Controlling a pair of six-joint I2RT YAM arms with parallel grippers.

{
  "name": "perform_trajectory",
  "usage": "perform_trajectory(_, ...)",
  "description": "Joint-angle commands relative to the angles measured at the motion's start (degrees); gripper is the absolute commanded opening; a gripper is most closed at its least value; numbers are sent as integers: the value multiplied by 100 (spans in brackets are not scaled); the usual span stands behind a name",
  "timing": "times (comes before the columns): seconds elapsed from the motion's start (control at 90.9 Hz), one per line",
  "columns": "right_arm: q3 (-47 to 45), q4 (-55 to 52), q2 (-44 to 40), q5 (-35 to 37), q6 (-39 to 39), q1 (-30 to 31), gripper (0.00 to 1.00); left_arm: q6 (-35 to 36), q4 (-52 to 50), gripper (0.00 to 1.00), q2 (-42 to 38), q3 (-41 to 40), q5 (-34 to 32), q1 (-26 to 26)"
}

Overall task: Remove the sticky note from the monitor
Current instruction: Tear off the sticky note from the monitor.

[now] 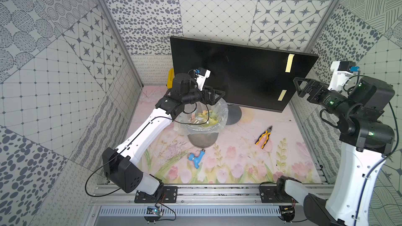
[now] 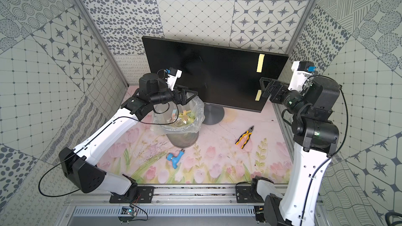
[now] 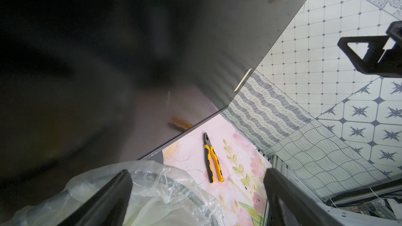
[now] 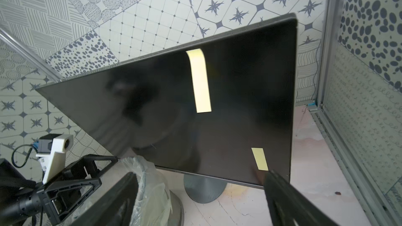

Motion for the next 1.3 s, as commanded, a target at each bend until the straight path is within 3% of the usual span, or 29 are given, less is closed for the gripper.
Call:
perform_trajectory(0.0,-630,1643,6,-1646,1401,-537,89,76,198,99,105,119,-214,-30)
perform_trajectory(0.143,-1444,3599,44,-2064,2727,-749,85,43,172,99,136,130,-252,-27)
perform_trajectory(0.484,-2270,5527,346,-2146,4195,-701,70,105,140,99,123,119,-429,-30)
perform_trajectory(1.023,-2218,5449,783,-1804,3991,91,56,150,94,99,196,254,-477,-34)
perform_trajectory(1.288,-2185,5458,823,-1720,3939,247,41,198,7,99,192,284,-510,-31)
